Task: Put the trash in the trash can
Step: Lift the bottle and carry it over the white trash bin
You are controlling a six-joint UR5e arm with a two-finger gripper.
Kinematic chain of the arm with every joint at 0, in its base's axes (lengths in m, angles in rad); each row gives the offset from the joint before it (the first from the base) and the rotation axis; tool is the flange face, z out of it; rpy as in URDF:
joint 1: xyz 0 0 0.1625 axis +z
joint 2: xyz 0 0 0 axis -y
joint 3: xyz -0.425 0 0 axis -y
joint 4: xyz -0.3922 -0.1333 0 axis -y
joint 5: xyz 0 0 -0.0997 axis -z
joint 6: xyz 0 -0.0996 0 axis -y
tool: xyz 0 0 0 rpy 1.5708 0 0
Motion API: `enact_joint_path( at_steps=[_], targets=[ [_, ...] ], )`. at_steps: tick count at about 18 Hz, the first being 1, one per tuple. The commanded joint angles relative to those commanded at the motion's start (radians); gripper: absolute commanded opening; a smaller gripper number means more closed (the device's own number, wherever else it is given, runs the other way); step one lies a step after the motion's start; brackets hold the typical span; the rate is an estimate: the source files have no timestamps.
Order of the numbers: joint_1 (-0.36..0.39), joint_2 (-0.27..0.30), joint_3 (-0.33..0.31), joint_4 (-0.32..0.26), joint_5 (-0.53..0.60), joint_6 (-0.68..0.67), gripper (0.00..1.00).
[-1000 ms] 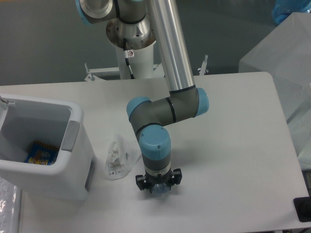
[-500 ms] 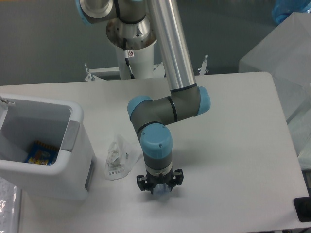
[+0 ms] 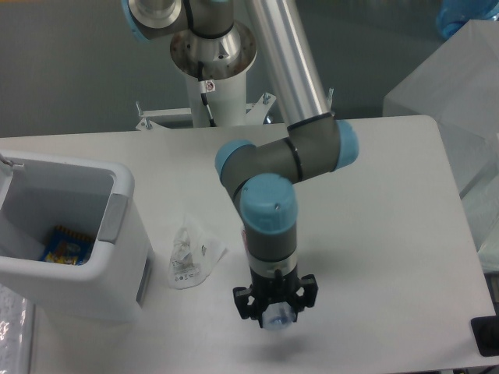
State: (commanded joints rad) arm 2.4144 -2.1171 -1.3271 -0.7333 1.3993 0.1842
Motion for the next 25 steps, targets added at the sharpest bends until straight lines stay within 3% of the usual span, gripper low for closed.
enact_joint_path(
  at_steps=[6,10,17,25],
  targets=[
    [0.017,0.077,0.071,0.109,-0.157,-0.003,0.63],
    [0.0,0.133,0.094,0.111,-0.201,0.005,0.63],
    [-0.095,0.245,0.085,0.111,-0.204,-0.003,0.63],
    [-0.242,0.295,0.066,0.109,-0.204,-0.032,0.63]
  ],
)
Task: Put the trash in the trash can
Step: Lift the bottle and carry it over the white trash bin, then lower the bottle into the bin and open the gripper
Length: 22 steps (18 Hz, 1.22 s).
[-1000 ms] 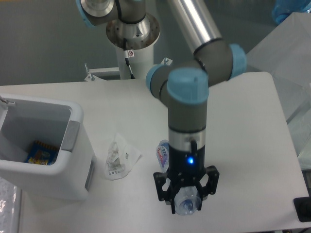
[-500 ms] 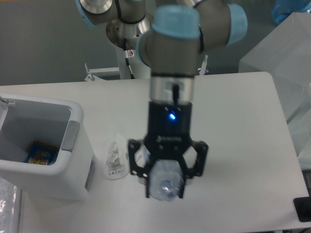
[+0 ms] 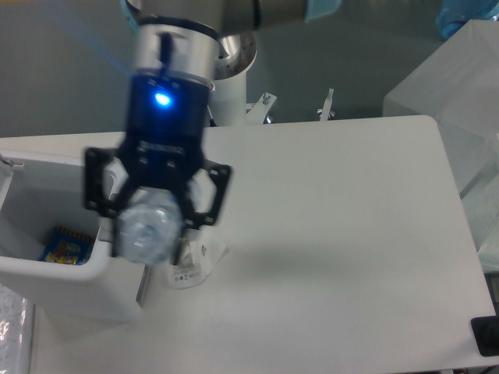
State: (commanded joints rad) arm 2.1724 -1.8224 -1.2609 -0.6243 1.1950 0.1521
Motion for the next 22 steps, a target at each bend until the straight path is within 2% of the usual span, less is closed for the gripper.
enact_joint_path(
  at_steps=[2,7,12,15,22],
  targets=[
    [-0.049,0.002,-0.009,-0.002,0.0,-0.048,0.63],
    [-0.106,-0.009,-0.017,0.0,0.002,-0.048,0.63],
    [-0.12,-0.034,-0.029,0.0,0.002,-0.045,0.64],
    [-0.128,-0.035,-0.066,0.0,0.005,-0.042,0.67],
    [-0.129,-0.037,-0.104,0.0,0.006,-0.042,0.68]
  ],
)
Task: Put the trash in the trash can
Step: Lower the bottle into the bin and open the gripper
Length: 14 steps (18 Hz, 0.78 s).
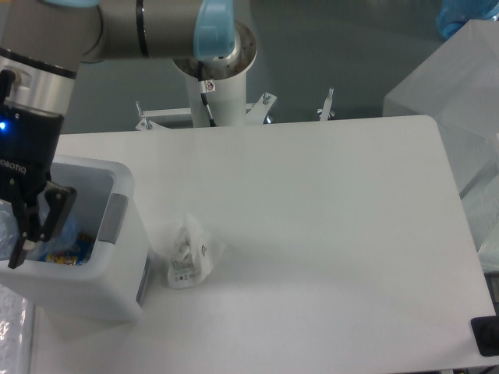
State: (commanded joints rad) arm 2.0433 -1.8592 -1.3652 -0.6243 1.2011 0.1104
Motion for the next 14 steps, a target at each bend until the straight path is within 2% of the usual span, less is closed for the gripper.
enact_joint_path(
  at_steps=[7,14],
  targets=[
    [0.0,0.018,-0.069,-0.002,0.0,0.026,0.68],
    [-0.002,0.067,-0.153,0.0,0.0,0.046,0.7]
  ],
)
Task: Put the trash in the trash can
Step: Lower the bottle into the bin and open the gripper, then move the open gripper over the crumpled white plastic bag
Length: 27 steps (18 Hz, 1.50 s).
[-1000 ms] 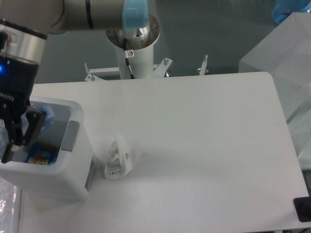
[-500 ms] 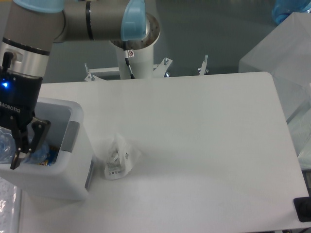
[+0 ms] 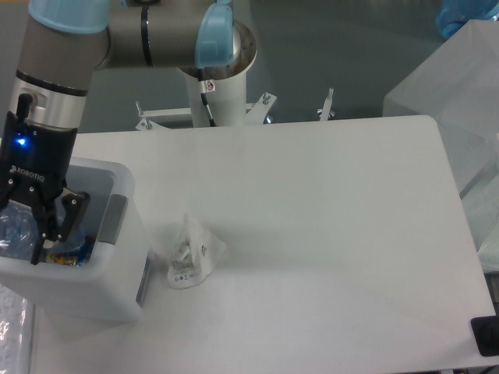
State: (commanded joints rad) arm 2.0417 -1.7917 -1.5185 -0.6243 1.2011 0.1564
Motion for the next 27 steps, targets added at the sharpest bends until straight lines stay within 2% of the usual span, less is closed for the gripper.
enact_joint_path(
  at_steps=[3,6,10,12,16,19,23,27],
  targets=[
    [0.0,0.005,-0.003,0.0,0.002,0.026,0.93],
    [0.0,0.006,0.0,0.0,0.002,0.026,1.0],
    [0.012,0.015,0.008,-0.002,0.005,0.018,1.0],
    [0.084,0.037,-0.002,-0.005,0.009,0.012,1.0],
    [0.204,0.041,-0.064,-0.003,0.107,0.025,1.0],
    [0.317,0.04,-0.101,-0.002,0.106,0.028,1.0],
    [0.376,0.031,-0.127,-0.005,0.11,0.044,1.0],
    [0.4,0.032,-0.228,-0.006,0.115,0.202,1.0]
  ],
)
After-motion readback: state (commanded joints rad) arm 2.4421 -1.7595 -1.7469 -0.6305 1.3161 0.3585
